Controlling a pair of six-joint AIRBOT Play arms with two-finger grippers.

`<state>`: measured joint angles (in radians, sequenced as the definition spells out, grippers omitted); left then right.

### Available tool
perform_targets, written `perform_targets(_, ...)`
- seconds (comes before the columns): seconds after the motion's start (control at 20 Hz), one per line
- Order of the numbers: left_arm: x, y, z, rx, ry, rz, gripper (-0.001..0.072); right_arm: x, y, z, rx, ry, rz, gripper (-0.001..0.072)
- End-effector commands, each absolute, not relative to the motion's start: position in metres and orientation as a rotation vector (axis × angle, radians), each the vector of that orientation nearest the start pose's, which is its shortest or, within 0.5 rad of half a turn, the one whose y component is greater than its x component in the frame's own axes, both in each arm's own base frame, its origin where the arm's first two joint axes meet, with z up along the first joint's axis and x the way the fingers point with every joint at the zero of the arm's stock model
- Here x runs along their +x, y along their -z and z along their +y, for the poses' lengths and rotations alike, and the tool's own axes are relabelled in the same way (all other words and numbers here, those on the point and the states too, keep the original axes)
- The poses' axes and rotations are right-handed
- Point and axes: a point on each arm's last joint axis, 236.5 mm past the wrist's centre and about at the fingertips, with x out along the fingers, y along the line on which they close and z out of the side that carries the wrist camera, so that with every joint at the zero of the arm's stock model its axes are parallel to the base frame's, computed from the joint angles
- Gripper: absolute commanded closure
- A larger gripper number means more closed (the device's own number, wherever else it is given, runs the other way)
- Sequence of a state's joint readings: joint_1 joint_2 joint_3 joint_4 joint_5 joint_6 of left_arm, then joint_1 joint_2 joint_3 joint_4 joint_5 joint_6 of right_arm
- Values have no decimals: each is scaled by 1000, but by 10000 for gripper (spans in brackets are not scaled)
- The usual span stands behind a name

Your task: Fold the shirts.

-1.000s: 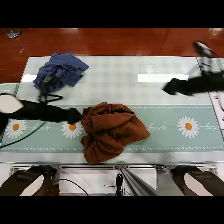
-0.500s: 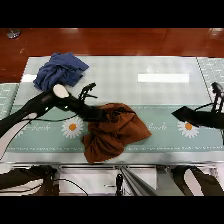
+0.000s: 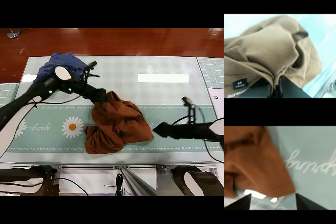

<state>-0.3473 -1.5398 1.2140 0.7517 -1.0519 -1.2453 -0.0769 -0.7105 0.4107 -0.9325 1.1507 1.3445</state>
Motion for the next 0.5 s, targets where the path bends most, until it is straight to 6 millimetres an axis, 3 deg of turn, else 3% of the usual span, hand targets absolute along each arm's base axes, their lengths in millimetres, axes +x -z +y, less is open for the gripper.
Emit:
perform_targets(0.0, 391, -6, -267, -388, 746, 1241, 666, 170, 55, 150, 491, -451, 1432, 93)
perform_targets(0.15, 403, -6, -248, -431, 697, 1239, 666, 164, 56, 183, 480, -526, 1436, 93)
perform_targets(0.25, 401, -5, -248, -430, 700, 1243, 666, 167, 65, 202, 481, -544, 1433, 93)
perform_targets(0.45, 399, -5, -251, -425, 709, 1248, 665, 186, 90, 209, 525, -468, 1445, 93)
